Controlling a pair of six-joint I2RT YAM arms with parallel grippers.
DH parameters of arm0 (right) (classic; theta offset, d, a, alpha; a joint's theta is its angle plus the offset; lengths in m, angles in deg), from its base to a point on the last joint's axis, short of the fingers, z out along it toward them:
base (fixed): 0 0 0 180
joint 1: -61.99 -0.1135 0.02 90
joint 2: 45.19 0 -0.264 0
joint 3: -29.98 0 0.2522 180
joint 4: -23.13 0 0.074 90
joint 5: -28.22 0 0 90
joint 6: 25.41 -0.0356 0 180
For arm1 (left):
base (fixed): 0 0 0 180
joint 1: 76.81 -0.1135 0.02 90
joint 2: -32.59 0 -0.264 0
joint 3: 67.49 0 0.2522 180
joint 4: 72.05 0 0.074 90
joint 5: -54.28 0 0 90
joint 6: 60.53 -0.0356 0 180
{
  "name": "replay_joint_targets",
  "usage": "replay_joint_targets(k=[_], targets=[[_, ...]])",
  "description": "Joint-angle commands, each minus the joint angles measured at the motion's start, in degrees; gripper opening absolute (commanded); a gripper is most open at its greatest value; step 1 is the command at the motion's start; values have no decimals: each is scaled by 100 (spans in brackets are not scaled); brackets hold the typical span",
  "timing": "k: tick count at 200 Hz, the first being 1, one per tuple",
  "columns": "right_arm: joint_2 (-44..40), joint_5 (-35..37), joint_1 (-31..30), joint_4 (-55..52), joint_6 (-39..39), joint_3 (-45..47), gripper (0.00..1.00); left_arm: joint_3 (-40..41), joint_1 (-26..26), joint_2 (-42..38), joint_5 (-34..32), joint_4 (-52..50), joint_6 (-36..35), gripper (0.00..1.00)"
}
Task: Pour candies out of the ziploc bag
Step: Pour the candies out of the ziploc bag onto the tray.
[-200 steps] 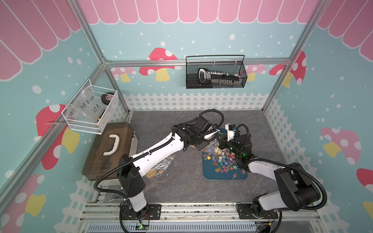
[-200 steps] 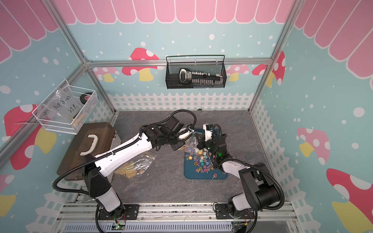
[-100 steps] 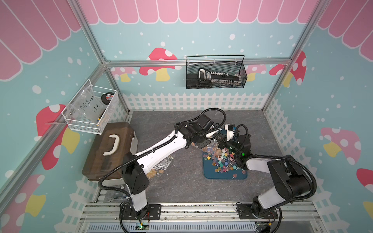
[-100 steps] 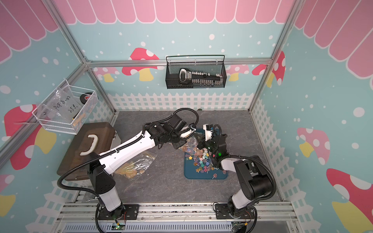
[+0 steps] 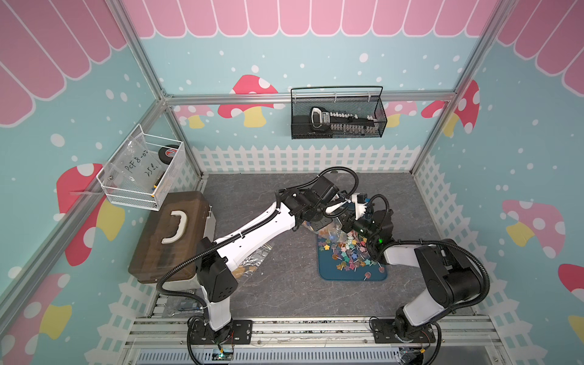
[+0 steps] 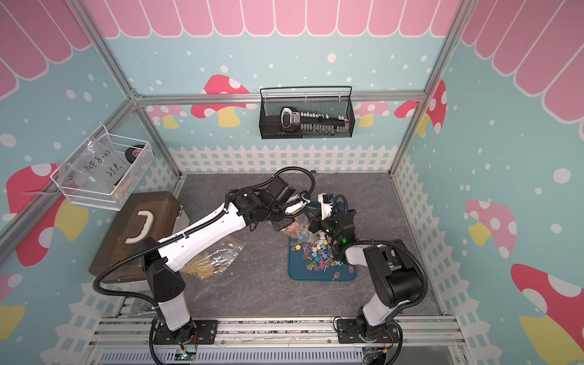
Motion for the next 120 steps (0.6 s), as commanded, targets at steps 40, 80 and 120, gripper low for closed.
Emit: replay_joint_targets(k=[40, 80, 120], targets=[[302, 286, 218, -148, -100, -3, 0, -429, 190, -143, -239, -151, -176, 0], [302, 223, 226, -105, -123, 2, 0, -436, 256, -147, -308, -277, -171, 0], [275, 236, 245, -99, -131, 18, 0, -493, 320, -152, -364, -343, -171, 0]])
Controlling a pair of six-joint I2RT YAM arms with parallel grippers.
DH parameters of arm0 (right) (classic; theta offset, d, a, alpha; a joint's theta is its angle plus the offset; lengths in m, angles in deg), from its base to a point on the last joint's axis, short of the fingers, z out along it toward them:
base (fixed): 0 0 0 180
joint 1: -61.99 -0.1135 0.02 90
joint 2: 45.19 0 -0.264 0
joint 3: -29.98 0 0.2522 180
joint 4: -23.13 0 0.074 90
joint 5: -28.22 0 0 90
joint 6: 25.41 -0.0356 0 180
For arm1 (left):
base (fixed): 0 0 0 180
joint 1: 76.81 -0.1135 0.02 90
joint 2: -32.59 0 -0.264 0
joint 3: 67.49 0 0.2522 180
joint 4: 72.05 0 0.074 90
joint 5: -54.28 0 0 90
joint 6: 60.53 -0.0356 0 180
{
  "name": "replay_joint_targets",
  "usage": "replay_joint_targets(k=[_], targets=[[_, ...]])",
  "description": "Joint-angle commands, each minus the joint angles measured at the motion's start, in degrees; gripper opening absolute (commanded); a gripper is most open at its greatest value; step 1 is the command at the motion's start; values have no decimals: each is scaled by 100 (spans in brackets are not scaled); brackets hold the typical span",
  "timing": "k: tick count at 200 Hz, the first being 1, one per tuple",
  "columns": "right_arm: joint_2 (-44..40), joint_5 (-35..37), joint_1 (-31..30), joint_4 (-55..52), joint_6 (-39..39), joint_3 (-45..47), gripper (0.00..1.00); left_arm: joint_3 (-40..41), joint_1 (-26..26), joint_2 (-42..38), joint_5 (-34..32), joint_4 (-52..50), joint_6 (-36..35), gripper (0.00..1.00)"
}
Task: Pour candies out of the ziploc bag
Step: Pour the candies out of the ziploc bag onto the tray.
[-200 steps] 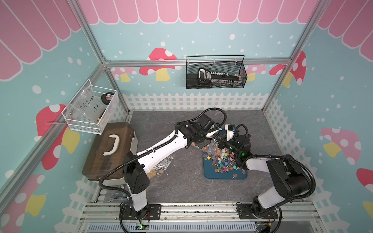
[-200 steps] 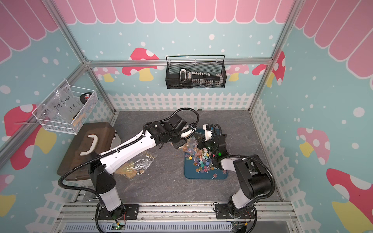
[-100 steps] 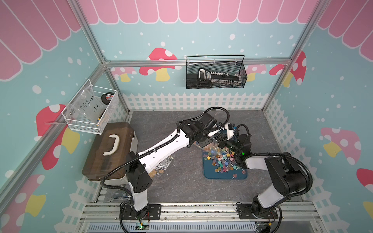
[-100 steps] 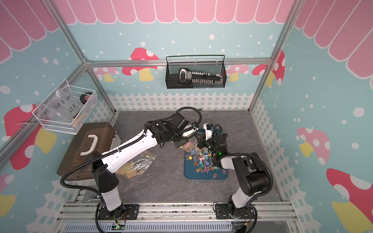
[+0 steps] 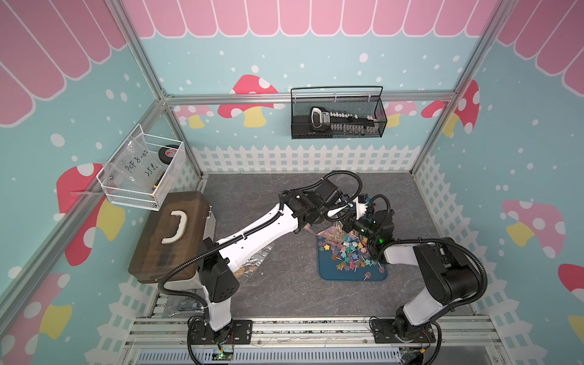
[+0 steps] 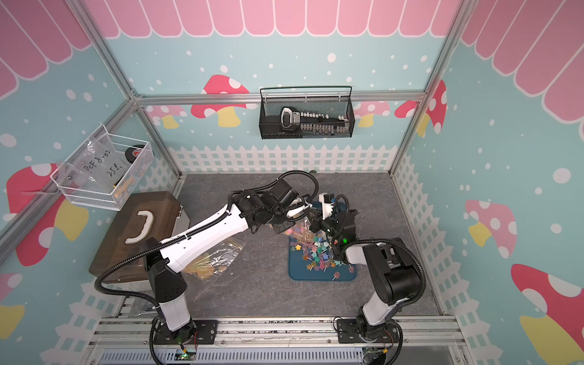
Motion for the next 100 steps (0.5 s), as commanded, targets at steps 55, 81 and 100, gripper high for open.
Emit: replay_joint_targets(k=[55, 81, 100], targets=[[164, 411, 204, -287, -60, 20, 0, -463, 172, -222, -133, -106, -148, 0], [168, 400, 212, -256, -68, 23, 0, -512, 203, -213, -168, -116, -153, 0], [195, 385, 211, -229, -86, 17, 0, -563, 247, -199, -193, -126, -148, 0]])
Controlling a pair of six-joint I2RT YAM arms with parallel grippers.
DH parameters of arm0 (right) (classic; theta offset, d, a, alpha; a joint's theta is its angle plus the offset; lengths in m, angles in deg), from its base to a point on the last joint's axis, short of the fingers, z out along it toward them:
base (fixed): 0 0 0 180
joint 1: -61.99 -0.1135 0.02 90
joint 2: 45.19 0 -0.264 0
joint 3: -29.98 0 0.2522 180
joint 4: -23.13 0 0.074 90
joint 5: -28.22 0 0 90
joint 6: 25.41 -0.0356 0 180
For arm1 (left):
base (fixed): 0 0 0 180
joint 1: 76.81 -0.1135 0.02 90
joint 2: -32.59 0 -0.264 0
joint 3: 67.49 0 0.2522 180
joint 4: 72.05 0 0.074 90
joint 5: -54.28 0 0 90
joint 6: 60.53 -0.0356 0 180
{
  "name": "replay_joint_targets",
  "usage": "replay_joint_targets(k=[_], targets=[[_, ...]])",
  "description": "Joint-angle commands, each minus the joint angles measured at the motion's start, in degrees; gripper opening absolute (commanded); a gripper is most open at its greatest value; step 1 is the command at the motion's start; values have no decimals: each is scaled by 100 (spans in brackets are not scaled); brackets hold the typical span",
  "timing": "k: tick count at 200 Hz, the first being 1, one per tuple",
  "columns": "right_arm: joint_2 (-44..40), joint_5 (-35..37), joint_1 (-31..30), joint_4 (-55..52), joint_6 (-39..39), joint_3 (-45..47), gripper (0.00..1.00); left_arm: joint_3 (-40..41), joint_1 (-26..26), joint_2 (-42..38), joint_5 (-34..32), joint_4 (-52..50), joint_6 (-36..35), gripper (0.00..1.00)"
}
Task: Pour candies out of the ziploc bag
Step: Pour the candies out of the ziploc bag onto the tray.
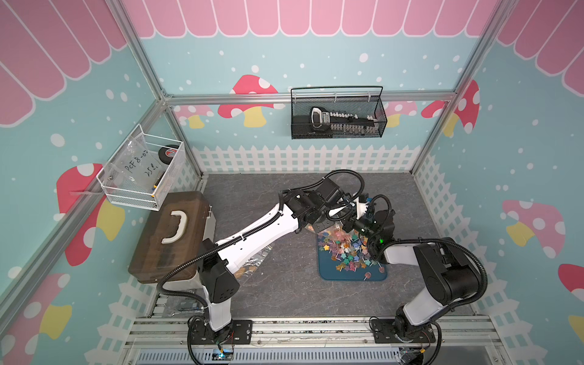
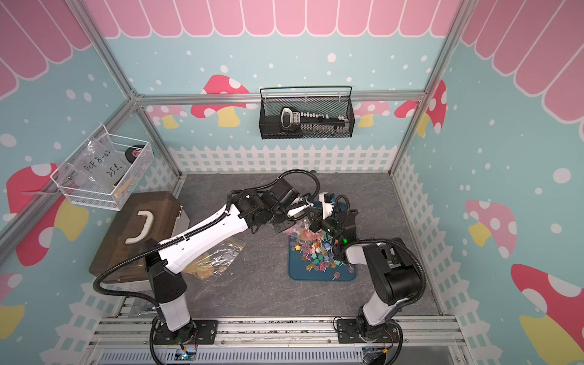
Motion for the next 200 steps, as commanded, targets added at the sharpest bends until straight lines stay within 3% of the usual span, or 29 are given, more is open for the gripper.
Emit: replay_joint_targets(k=[1, 12, 200], targets=[[199, 433, 199, -376, -58, 16, 0, -372, 182, -197, -65, -75, -145, 0], [224, 416, 199, -343, -77, 9, 0, -407, 201, -195, -90, -84, -385, 0], [252, 281, 208, -215, -176, 14, 0, -736, 464, -138, -321, -76, -460, 0]])
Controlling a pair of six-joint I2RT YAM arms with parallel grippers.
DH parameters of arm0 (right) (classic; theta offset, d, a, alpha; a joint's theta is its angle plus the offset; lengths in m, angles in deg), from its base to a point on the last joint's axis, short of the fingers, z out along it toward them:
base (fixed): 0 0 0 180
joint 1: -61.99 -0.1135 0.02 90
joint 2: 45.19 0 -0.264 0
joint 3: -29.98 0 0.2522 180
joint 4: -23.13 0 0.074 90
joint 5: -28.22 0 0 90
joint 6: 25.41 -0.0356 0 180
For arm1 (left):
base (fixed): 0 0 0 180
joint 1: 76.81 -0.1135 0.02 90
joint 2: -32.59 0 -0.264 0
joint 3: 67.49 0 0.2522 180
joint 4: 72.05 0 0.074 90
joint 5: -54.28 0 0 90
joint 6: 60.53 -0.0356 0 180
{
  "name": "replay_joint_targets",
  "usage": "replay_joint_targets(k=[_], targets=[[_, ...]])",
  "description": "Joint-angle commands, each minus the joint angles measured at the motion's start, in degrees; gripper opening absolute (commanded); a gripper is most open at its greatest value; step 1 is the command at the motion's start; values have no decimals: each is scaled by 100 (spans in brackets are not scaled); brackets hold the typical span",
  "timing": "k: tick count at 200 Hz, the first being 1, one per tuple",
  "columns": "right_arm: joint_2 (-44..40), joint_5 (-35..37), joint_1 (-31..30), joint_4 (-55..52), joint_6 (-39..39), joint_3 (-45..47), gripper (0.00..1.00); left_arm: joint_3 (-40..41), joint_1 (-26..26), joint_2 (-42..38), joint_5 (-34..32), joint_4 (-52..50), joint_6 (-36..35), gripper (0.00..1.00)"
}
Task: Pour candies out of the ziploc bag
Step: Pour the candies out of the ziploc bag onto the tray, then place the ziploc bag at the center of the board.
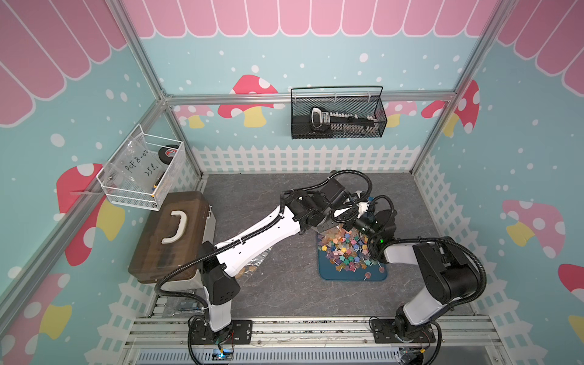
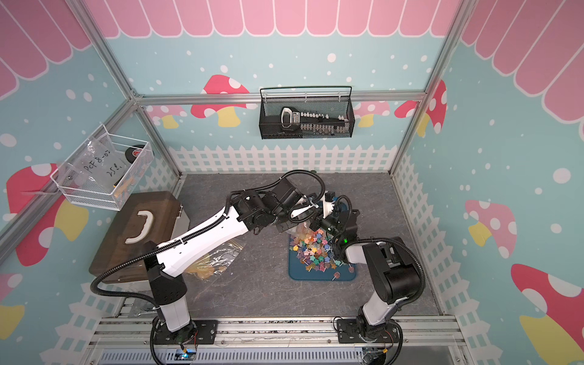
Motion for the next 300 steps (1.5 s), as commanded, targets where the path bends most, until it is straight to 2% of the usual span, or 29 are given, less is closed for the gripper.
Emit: replay_joint_targets(k=[1, 71, 88, 100, 116, 158, 196, 228, 265, 300], targets=[[197, 519, 180, -661, -36, 39, 0, -350, 170, -156, 52, -21, -202, 0], [124, 463, 193, -662, -79, 18, 0, -191, 162, -258, -230, -6, -188, 0], [-9, 369, 194, -676, -122, 9, 0, -68, 96, -319, -267, 15, -36, 0], [-160, 316, 196, -705, -142, 0, 0, 67, -10, -392, -190, 28, 345, 0], [-437, 241, 189, -842, -142, -21, 0, 407, -140, -615, -91, 123, 485, 0], [-1057, 8, 82, -1506, -84, -312, 0, 2012, -260, -1703, -123, 992, 1062, 0], [-1178, -1, -325, -2430, 191, -899, 0, 3365, -260, -2867, -17, 1527, 2096, 0], [-906, 184, -686, -2698, 132, -1468, 0, 4335, -269, -3750, -271, 2045, 3256, 0], [-308, 389, -935, -2793, -402, -2078, 3, 5456, -286, -4542, -689, 2885, 4511, 0], [300, 234, -1076, -2814, -750, -2550, 9, 6214, -420, -4820, -810, 3282, 5612, 0]])
